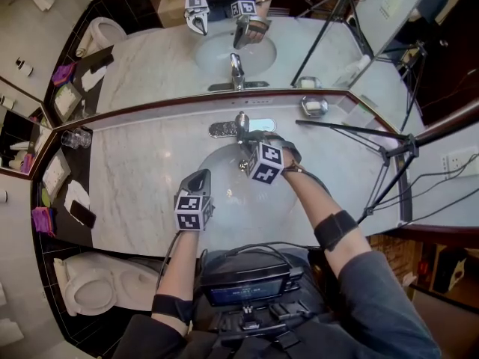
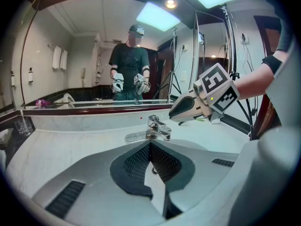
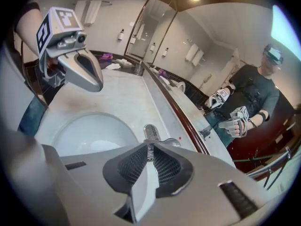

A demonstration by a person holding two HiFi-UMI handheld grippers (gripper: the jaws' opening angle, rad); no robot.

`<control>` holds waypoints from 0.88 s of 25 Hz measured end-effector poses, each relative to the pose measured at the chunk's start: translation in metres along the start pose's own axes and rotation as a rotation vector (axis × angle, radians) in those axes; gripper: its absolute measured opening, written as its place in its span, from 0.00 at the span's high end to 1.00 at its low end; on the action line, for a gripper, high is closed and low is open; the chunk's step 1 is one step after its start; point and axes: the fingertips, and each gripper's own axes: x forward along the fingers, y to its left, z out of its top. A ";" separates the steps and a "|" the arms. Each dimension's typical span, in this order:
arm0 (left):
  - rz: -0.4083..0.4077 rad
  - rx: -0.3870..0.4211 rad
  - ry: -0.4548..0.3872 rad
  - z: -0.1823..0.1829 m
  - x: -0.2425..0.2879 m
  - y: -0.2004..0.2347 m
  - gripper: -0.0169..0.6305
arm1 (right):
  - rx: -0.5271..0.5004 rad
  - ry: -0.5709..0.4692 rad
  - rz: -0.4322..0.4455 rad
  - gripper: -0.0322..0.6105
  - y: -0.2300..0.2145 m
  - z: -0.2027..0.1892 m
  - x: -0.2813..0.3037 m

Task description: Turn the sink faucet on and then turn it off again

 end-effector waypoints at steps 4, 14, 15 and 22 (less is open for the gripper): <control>0.000 0.013 -0.008 0.006 -0.008 -0.005 0.97 | 0.169 -0.081 -0.032 0.92 -0.008 0.003 -0.030; 0.005 0.031 -0.027 0.015 -0.033 -0.013 0.97 | 0.702 -0.288 -0.065 0.92 -0.012 -0.024 -0.098; 0.006 0.028 -0.029 0.015 -0.035 -0.013 0.97 | 0.733 -0.302 -0.074 0.92 -0.011 -0.030 -0.103; -0.003 -0.006 -0.048 0.014 -0.042 -0.015 0.97 | 0.890 -0.334 -0.133 0.92 0.005 -0.073 -0.135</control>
